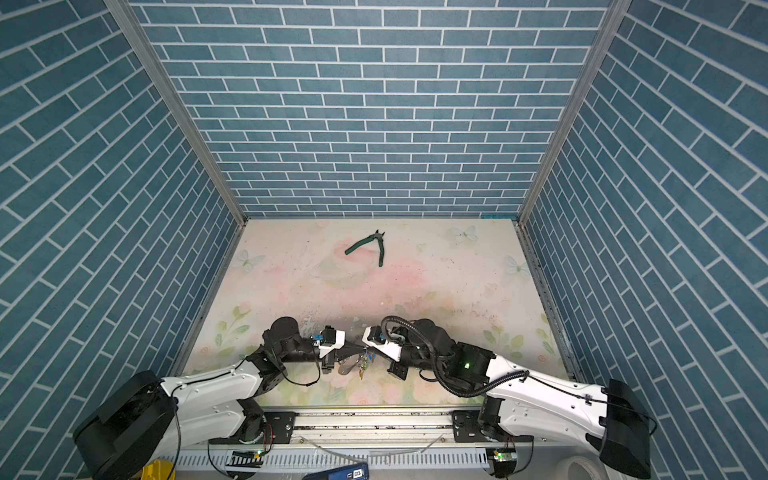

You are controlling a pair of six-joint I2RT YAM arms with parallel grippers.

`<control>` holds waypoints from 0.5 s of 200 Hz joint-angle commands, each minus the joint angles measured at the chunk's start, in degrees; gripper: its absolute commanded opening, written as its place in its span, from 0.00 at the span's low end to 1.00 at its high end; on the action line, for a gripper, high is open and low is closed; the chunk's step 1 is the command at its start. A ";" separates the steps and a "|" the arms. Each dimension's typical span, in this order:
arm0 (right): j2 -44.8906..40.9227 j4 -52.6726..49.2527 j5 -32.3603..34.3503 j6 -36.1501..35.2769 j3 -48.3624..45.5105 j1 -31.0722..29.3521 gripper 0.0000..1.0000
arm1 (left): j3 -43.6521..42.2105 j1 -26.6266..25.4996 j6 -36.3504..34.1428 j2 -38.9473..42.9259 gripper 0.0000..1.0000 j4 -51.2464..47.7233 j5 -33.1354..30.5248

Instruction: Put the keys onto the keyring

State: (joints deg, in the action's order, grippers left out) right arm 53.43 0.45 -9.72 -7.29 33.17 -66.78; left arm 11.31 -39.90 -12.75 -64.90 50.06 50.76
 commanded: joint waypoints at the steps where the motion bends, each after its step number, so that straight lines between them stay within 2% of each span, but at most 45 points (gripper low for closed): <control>1: 1.57 -3.18 -2.75 0.90 -0.36 -0.39 0.00 | 1.17 -0.27 0.72 1.02 0.00 8.42 -0.47; 53: -0.39 -5.00 -3.73 -0.35 -2.36 0.10 0.00 | 1.81 -0.27 -0.81 2.54 0.00 4.58 1.54; 100: -0.31 -6.41 -7.24 -1.35 -2.06 0.12 0.00 | 1.88 -0.27 -1.48 3.59 0.00 2.62 3.11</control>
State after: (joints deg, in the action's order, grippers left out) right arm 52.60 0.69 -12.58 -7.38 32.93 -66.46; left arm 11.31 -40.05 -13.61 -63.11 48.58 52.42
